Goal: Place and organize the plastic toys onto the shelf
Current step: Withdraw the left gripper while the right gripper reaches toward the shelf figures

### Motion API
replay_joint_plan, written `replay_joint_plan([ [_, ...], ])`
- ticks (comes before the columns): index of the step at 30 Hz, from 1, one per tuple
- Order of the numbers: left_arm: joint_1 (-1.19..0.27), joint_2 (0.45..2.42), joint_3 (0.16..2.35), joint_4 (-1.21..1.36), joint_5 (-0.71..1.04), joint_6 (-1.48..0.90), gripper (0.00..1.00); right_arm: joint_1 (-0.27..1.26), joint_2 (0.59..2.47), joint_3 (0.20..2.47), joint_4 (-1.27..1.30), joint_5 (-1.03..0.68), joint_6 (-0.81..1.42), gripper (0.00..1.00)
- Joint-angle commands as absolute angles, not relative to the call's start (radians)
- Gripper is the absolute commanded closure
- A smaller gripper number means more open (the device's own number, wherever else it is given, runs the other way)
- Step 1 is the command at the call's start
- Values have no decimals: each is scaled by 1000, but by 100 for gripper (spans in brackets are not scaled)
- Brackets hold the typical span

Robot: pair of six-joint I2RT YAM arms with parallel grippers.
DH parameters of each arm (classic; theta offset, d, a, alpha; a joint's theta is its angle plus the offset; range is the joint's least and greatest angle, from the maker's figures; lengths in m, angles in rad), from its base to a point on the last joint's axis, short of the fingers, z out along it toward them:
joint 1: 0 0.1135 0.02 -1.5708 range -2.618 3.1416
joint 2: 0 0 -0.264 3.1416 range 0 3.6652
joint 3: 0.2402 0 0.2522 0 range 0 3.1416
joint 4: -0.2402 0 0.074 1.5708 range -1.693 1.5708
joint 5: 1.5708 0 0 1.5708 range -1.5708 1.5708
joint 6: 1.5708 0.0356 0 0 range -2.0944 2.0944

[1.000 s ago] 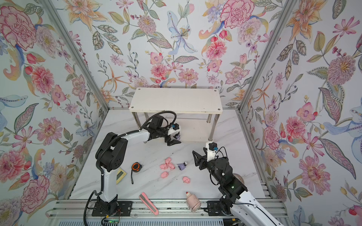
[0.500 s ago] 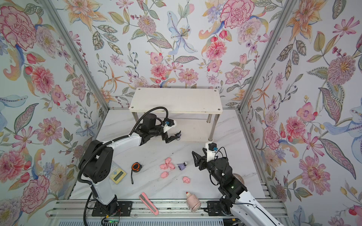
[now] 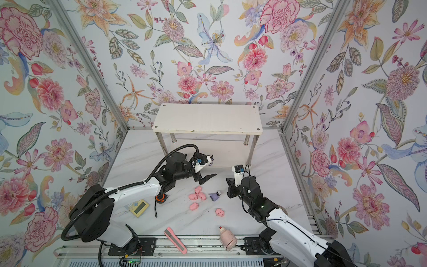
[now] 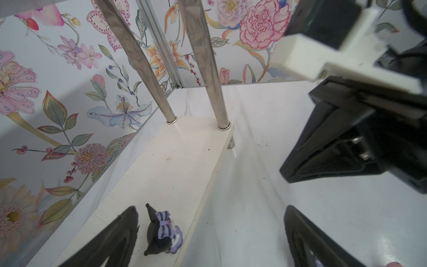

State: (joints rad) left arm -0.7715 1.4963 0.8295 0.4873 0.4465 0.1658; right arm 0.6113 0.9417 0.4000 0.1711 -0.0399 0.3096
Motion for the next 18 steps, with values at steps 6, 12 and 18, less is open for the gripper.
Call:
replay_joint_plan([
  [6,-829,1256,580,673,292,1,18,567,1247,565,342,-229,297,100],
  [12,-828,1142,457,675,195,-39,66,534,1427,659,404,-263,320,100],
  [18,-829,1123,408,660,117,-101,88,522,1573,730,436,-262,360,100],
])
